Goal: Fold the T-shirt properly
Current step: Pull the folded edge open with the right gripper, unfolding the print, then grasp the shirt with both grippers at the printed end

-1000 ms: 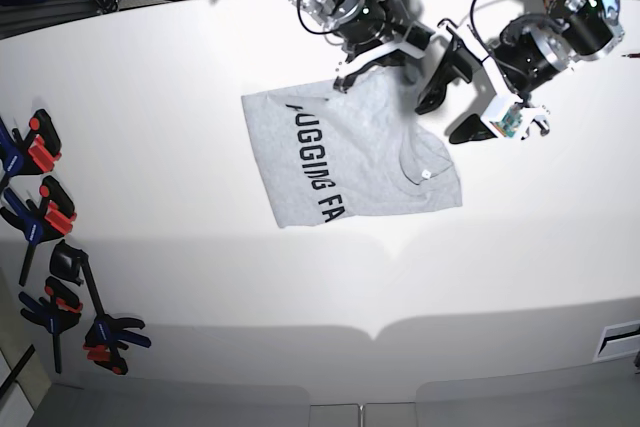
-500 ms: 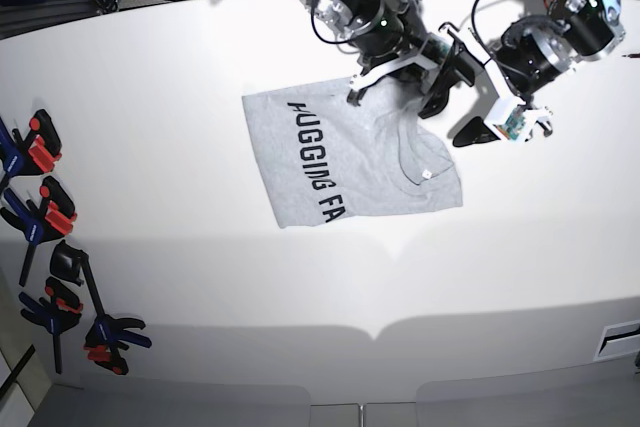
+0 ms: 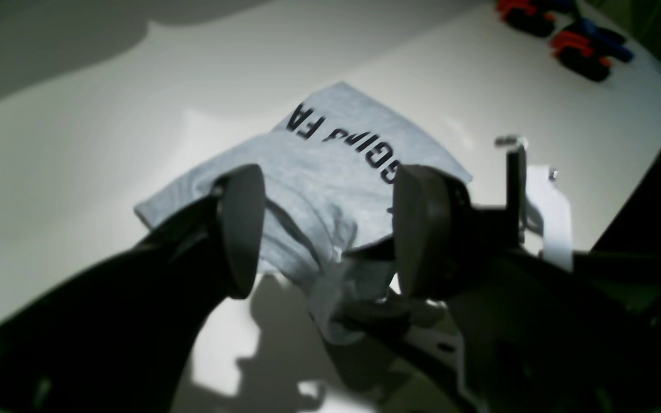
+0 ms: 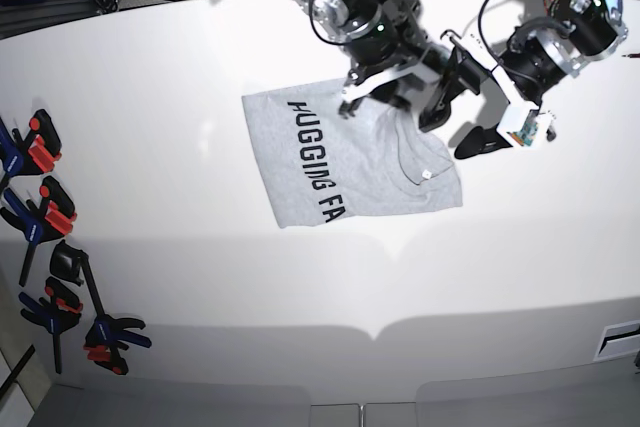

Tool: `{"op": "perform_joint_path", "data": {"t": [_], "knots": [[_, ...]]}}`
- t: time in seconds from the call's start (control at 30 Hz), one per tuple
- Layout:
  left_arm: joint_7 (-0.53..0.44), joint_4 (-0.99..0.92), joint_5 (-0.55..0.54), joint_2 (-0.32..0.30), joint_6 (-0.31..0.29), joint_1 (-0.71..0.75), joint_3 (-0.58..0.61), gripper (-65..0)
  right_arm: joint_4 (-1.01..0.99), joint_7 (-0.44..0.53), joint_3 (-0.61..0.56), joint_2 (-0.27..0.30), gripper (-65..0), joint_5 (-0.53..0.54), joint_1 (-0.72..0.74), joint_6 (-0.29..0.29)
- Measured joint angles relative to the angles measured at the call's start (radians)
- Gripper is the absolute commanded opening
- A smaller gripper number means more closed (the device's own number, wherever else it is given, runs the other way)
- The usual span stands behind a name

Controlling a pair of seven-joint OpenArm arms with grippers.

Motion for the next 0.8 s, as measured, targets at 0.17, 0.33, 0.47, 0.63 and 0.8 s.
{"op": "perform_joint_path", "data": {"t": [0.17,0.33,0.47,0.63,0.8], "knots": [[-0.016,-0.009,0.264,0.0,0.198,-0.019,0.003,-31.9,0.016,0.046,0.062,-0.012,-41.9,0.005,0.0,-0.029],[-0.042,-0.006,0.314,0.0,0.279,-0.103,0.003,-31.9,0.015,0.047,0.156,-0.009,-41.9,0.062,0.0,-0.03],[-0.043,-0.006,0.324,0.002,0.344,-0.165,0.005,-31.9,0.015,0.091,0.21,-0.01,-41.9,0.08,-0.003,-0.03],[-0.034,-0.005,0.412,0.002,0.428,-0.193,0.004,-31.9,0.015,0.092,0.348,-0.012,-41.9,0.084,0.035,-0.03],[-0.001,-0.005,0.189,0.012,0.29,-0.156,0.004,-31.9,-0.003,0.132,0.59,-0.014,-41.9,0.2,0.171,-0.046]]}}
